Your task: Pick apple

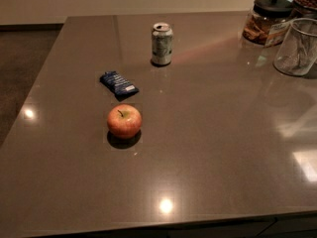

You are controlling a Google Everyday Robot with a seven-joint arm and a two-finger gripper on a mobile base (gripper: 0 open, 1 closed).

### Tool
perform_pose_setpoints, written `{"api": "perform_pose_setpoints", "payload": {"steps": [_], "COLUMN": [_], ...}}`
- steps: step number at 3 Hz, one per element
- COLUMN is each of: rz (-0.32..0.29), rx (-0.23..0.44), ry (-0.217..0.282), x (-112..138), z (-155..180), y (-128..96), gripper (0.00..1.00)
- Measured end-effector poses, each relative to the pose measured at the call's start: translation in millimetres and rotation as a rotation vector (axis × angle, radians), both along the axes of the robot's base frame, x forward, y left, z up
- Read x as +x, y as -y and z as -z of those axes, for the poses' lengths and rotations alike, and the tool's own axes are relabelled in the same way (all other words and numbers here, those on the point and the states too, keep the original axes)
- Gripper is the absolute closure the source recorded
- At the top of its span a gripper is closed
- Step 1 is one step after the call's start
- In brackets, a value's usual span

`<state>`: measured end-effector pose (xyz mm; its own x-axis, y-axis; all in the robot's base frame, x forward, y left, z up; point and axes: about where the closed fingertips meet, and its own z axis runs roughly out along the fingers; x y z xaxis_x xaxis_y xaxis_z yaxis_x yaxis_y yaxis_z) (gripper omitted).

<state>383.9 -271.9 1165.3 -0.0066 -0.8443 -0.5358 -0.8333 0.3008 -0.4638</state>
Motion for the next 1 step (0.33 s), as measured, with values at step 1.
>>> {"api": "perform_pose_setpoints", "payload": {"steps": [1], "rz": [0.0], "rx": [0.0], "ry": [0.0], "x": [0.1], "z": [-0.1], "y": [0.0], "gripper": [0.0]}}
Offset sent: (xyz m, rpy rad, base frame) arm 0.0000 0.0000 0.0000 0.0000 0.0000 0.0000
